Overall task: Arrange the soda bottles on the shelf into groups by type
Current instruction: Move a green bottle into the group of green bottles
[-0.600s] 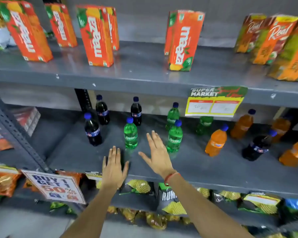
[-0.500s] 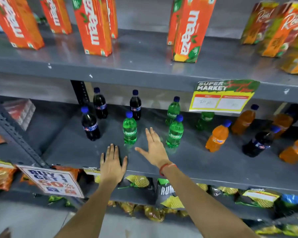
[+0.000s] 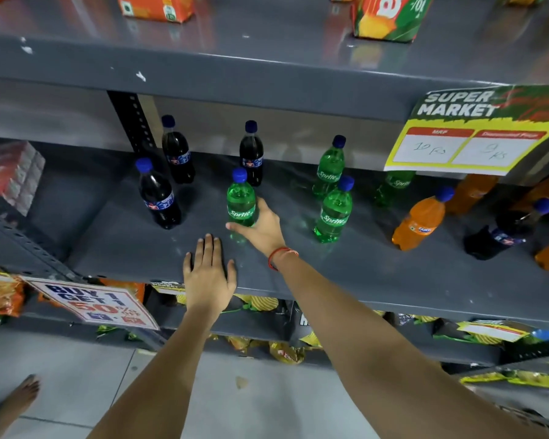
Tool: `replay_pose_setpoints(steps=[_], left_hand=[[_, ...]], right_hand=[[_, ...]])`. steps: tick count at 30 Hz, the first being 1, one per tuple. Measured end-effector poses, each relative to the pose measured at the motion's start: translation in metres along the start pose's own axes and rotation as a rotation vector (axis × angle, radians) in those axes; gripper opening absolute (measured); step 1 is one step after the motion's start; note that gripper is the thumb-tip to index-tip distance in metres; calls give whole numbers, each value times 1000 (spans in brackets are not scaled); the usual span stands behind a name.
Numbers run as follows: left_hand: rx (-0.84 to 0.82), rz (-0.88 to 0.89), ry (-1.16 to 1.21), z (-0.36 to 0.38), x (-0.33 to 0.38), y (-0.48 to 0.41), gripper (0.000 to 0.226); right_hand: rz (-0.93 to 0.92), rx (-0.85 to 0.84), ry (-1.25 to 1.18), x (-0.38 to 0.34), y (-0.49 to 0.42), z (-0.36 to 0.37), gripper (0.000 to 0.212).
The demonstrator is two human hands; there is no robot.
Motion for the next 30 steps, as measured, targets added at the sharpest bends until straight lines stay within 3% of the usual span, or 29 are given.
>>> replay_pose_setpoints(steps=[3, 8, 19, 25, 30], left_hand=[[2, 3, 1, 0, 0, 1, 70], [24, -1, 31, -3, 1, 1, 70], [-35, -52, 35, 1, 11, 4, 58], [-29, 163, 106, 2, 95, 10, 58], [-105, 212, -33, 25, 112, 17, 63]], right_hand=[[-4, 16, 70, -6, 3, 0, 52], [-24, 90, 72, 0, 34, -26, 47], [-4, 318, 56, 64, 103, -188, 47], [68, 378, 54, 91, 101, -226, 49], [103, 364, 47, 112, 104, -236, 57]])
Point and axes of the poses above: each hand's wrist, its own y-axis away from the middle knuckle, its own z-axis out of the palm, x = y × z, the point moved 8 cm from there along -y, towards the middle knuckle, and after that the axes turned 2 degrees about x, right-handed, at the moved point
